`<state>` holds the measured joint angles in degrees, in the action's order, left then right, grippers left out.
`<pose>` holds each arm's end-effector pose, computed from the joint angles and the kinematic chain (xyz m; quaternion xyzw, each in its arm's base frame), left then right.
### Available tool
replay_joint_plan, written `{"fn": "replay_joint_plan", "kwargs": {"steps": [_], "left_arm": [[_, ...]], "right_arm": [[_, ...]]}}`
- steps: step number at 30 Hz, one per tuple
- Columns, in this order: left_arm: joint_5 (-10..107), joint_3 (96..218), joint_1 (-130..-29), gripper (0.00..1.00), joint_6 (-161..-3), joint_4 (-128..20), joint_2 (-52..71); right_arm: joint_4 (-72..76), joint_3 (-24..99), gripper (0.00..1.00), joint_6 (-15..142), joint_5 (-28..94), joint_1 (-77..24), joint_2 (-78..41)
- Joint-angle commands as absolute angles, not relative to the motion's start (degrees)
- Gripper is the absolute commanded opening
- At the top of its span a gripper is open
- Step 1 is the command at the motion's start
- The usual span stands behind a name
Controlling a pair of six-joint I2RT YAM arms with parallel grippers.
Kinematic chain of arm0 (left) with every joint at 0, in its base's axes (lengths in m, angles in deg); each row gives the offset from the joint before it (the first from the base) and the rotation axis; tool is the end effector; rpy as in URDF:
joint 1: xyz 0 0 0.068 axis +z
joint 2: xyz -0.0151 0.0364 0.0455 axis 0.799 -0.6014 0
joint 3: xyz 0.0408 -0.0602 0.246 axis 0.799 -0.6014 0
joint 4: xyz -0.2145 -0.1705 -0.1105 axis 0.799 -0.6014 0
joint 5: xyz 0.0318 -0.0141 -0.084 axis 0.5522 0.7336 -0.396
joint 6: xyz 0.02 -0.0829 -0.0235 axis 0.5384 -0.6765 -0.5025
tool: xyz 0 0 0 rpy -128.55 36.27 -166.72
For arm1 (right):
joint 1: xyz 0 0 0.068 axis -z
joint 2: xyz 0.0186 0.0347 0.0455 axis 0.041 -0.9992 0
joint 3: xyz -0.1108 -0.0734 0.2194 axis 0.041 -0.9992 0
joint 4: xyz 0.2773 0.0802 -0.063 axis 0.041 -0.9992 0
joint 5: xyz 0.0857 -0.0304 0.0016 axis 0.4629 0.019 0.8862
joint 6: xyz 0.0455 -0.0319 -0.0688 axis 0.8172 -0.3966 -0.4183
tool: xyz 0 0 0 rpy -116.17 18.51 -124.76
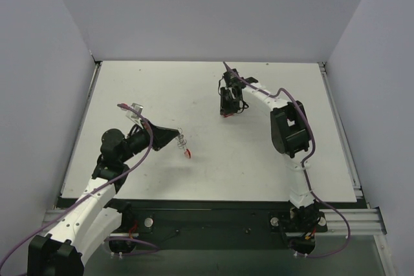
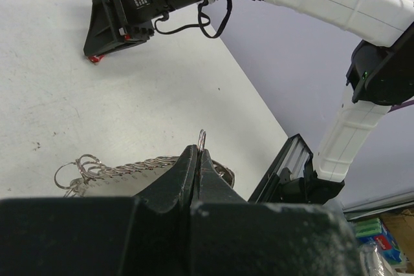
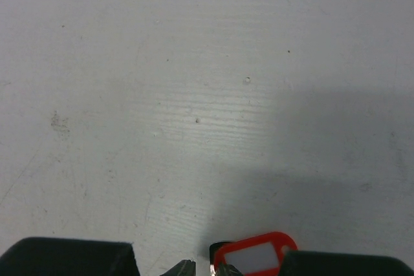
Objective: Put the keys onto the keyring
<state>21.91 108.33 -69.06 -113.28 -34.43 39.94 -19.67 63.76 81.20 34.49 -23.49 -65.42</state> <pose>0.2435 -0.1167 0.2427 0.0515 0.7026 -0.5169 0.4863 0.4899 0.2510 0.1227 -0.0400 0.9331 0.2150 0.2854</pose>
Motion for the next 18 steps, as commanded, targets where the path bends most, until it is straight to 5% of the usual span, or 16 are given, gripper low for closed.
{"fn": "replay_joint_plan", "kwargs": {"steps": [1, 9, 14, 18], "left_arm": [[20.7, 108.3, -68.7, 0.0, -113.5, -29.7, 40.7], [20.6, 107.9, -68.7, 0.0, -114.1, -29.0, 41.4], [20.6, 107.9, -68.7, 0.0, -114.1, -29.4, 41.6], [20.5, 108.0, -68.7, 0.0, -114.1, -29.5, 41.9]], "right_arm": [[-23.0, 65.7, 0.21, 81.5, 32.7, -23.1, -67.3], [-23.3, 65.8, 0.18, 81.7, 31.9, -23.1, -67.7], [-23.6, 65.7, 0.02, 81.4, 31.8, -23.1, -67.8], [-23.6, 65.3, 0.0, 81.1, 31.8, -23.1, -66.9]]}}
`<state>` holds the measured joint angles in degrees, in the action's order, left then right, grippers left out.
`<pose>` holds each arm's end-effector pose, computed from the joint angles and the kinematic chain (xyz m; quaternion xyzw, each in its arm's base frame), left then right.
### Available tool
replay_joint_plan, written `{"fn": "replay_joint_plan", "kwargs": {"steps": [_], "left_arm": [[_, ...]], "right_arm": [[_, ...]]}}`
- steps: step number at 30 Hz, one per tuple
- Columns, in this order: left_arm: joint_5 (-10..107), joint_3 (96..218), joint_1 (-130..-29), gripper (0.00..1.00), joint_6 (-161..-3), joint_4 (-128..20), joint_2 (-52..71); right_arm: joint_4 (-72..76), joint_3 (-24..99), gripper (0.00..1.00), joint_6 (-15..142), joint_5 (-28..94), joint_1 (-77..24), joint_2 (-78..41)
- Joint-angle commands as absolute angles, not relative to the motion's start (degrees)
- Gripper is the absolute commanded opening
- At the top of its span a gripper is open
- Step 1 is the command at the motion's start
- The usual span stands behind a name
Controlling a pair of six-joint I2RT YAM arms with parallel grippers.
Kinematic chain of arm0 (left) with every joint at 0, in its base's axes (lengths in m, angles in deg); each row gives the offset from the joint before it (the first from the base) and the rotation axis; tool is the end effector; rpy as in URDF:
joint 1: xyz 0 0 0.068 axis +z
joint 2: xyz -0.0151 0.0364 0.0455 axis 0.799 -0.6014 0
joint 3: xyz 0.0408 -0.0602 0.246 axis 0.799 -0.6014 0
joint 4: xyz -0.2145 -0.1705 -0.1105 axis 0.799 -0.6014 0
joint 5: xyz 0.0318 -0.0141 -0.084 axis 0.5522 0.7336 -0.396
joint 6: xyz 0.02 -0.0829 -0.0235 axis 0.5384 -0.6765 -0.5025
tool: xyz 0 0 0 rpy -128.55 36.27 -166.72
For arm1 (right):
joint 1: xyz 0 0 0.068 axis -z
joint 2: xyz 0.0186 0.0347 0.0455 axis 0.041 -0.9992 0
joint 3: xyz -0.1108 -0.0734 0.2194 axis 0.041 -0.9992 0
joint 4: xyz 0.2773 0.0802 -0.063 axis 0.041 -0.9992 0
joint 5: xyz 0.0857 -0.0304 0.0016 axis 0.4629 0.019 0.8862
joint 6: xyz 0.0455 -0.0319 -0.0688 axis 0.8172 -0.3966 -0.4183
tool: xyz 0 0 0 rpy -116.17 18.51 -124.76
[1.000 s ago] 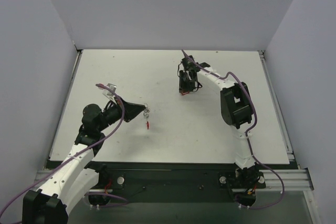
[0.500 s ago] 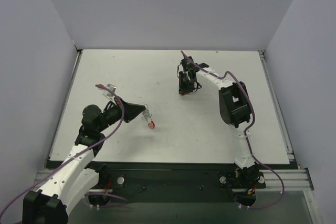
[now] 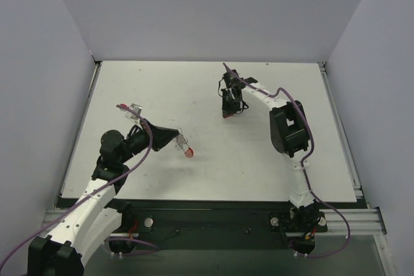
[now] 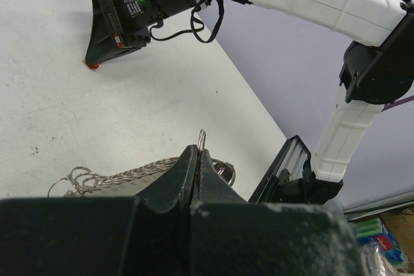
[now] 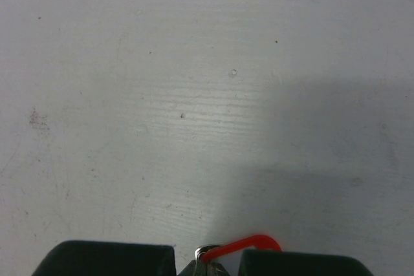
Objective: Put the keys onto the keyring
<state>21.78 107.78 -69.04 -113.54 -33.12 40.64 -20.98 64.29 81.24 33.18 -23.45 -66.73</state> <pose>0.2414 -0.1161 0.2448 0.0552 0.6949 -0.5203 0.4934 0.4902 0.2488 0.1117 -0.0343 0.9402 0.1986 0.2746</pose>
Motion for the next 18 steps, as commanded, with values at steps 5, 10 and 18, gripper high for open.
{"fn": "replay_joint_plan", "kwargs": {"steps": [5, 10, 18], "left_arm": [[20.4, 108.0, -68.7, 0.0, -113.2, -30.3, 42.5], [20.3, 109.3, -68.8, 0.0, -109.6, -35.0, 44.2], [25.7, 115.9, -72.6, 0.0, -100.1, -47.0, 48.3]], "right_arm": [[-22.7, 63.0, 0.0, 80.5, 32.2, -23.4, -61.5], [-17.9, 55.4, 0.0, 80.4, 33.0, -24.1, -50.5], [-4.9, 37.9, 0.0, 85.9, 37.4, -24.5, -31.5]]}}
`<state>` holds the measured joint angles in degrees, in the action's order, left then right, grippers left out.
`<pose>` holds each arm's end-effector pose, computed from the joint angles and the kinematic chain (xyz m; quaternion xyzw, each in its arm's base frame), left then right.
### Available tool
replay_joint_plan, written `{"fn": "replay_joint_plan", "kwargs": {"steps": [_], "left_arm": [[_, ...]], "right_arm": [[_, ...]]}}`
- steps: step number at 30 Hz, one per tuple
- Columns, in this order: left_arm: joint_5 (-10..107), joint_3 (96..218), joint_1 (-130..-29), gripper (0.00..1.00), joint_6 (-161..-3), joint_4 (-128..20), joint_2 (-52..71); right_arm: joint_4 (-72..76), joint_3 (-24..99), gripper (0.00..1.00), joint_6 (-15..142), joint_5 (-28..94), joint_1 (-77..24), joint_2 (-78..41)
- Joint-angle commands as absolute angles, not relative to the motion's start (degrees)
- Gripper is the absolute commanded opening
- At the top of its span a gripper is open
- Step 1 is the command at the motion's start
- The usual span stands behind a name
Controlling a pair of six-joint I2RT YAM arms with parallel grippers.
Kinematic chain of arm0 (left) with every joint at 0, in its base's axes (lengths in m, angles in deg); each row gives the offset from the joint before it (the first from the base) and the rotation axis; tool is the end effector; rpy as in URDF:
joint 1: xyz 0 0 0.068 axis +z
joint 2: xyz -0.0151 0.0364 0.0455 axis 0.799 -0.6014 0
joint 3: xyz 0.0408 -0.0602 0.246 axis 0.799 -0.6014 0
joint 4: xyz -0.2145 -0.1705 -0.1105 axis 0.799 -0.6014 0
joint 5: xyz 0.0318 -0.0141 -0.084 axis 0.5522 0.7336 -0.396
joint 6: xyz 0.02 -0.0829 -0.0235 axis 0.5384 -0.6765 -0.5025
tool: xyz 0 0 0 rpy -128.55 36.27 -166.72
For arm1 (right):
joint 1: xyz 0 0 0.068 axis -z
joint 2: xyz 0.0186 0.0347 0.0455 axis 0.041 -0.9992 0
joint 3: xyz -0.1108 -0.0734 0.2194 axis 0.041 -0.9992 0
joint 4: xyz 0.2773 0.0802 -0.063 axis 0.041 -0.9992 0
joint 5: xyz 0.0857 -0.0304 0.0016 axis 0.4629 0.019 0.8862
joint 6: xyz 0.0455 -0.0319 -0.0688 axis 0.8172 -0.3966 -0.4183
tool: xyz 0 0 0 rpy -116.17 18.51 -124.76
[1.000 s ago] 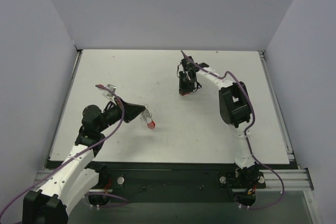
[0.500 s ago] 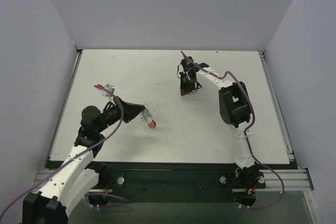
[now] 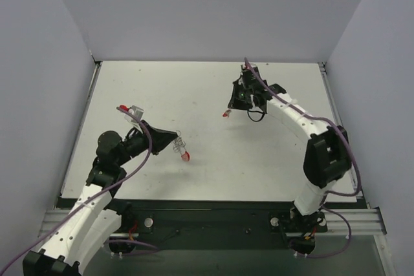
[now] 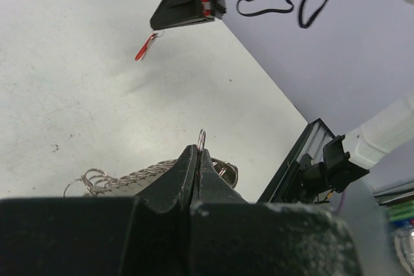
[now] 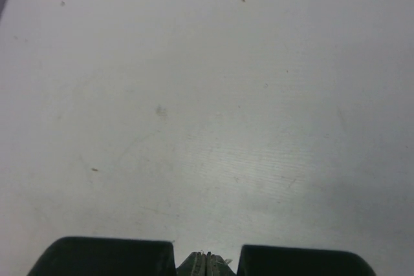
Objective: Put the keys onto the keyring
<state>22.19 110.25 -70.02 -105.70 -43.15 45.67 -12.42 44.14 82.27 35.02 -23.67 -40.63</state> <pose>0.2294 -0.1167 0.2599 0.0990 0.7030 -0.4857 0.5100 0.4275 0.2232 0.2182 -0.0424 0.8897 0.2616 0.3718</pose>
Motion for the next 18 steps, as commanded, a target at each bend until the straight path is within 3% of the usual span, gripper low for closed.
{"fn": "replay_joint_plan", "kwargs": {"steps": [1, 8, 18], "left_arm": [[26.8, 116.5, -73.5, 0.0, -99.6, -48.3, 48.7], [40.8, 119.4, -88.1, 0.0, -92.5, -51.6, 52.0], [32.7, 119.3, -101.4, 0.0, -86.7, -40.6, 49.1]], "right_arm": [[-2.0, 36.1, 0.0, 86.8, 38.3, -24.6, -27.9], [9.1, 21.8, 0.0, 94.1, 37.5, -28.2, -12.6], [22.7, 8.5, 0.0, 102.3, 41.7, -30.0, 4.7]]}}
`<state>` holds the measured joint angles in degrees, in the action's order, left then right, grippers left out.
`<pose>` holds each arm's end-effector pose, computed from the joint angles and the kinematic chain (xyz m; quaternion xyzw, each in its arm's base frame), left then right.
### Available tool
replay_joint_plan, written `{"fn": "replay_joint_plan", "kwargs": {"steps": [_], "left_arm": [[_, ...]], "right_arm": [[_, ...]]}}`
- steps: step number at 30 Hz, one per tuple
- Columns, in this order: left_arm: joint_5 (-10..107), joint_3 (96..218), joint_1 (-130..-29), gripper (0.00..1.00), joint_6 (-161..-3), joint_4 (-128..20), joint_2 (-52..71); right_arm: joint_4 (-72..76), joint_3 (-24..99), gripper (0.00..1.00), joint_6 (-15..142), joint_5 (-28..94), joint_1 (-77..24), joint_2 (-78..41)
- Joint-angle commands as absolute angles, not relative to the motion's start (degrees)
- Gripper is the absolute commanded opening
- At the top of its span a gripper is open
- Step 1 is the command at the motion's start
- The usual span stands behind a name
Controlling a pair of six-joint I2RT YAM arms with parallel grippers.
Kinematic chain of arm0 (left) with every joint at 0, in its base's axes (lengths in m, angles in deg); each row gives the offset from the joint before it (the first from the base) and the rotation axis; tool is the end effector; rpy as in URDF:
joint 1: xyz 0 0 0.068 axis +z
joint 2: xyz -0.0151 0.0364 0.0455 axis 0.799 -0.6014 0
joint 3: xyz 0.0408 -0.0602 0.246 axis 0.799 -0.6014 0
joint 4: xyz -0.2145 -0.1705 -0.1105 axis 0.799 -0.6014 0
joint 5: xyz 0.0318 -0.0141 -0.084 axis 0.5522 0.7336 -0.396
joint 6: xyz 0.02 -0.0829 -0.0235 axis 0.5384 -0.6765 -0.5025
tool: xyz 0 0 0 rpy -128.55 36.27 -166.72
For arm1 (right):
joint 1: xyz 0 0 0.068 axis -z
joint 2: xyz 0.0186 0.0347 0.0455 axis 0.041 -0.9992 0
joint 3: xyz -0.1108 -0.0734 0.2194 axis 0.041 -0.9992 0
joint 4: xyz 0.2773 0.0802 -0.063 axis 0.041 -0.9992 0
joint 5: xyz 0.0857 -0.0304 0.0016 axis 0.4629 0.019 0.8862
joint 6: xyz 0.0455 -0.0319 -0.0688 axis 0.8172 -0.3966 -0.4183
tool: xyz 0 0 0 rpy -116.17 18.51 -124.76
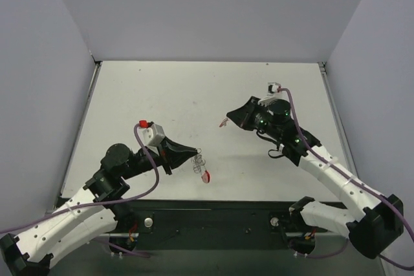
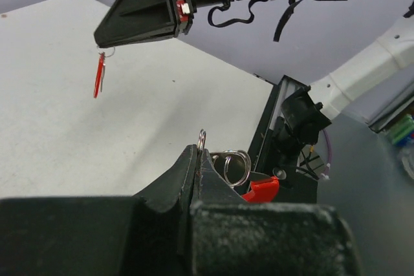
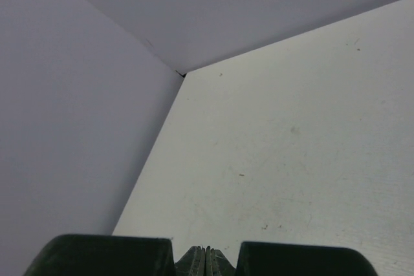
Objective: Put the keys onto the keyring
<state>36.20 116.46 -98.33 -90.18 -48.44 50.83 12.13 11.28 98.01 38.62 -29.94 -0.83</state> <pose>0.1523 -0.1931 0.3143 0.2755 0.6157 -0.4931 0.5495 0.2834 0.2003 0.3102 -0.0207 0.7363 0.4689 0.4874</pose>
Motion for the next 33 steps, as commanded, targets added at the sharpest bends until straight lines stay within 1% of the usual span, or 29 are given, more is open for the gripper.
{"fn": "replay_joint_plan", "kwargs": {"steps": [1, 3, 6, 9, 15, 20, 23, 26, 27, 28, 32, 33], "left_arm": [[32.2, 119.4, -102.0, 0.0, -86.6, -38.9, 48.4], [30.4, 120.1, -104.2, 0.0, -86.0, -37.0, 46.7], [30.3, 122.4, -107.0, 0.0, -84.4, -36.3, 44.3], [32.2, 124.7, -109.8, 0.0, -82.5, -37.6, 41.8], [37.2, 126.1, -111.8, 0.0, -80.6, -37.6, 39.3], [42.0, 125.6, -112.1, 0.0, -80.4, -37.6, 39.6], [46.9, 125.2, -112.3, 0.0, -81.9, -37.0, 39.1], [50.7, 125.0, -112.6, 0.0, -83.3, -36.1, 37.8], [51.9, 125.1, -112.6, 0.0, -83.8, -36.2, 37.3], [52.9, 125.1, -112.7, 0.0, -84.6, -36.1, 36.9], [55.9, 124.9, -112.8, 0.0, -86.3, -34.9, 34.2], [56.0, 124.8, -112.9, 0.0, -86.5, -34.6, 33.7]], "right_arm": [[24.2, 6.4, 0.0, 102.8, 42.1, -30.1, 7.0], [27.6, 4.1, 0.0, 103.6, 43.6, -30.2, 9.2], [39.3, -0.7, 0.0, 104.8, 46.5, -30.1, 12.4], [43.5, -1.9, 0.0, 105.8, 48.3, -30.0, 13.8], [52.4, -3.3, 0.0, 108.2, 53.8, -30.2, 12.6], [51.8, -4.0, 0.0, 108.4, 53.1, -30.3, 13.9], [49.6, -3.5, 0.0, 109.2, 51.7, -30.3, 14.4], [37.7, 0.9, 0.0, 108.3, 47.2, -31.1, 14.5], [30.5, 2.3, 0.0, 107.6, 45.8, -31.6, 14.4], [27.7, 3.3, 0.0, 107.0, 43.1, -31.9, 14.4], [16.4, 8.9, 0.0, 104.5, 39.0, -33.4, 13.8], [11.7, 10.0, 0.0, 104.1, 38.1, -33.8, 13.4]]}}
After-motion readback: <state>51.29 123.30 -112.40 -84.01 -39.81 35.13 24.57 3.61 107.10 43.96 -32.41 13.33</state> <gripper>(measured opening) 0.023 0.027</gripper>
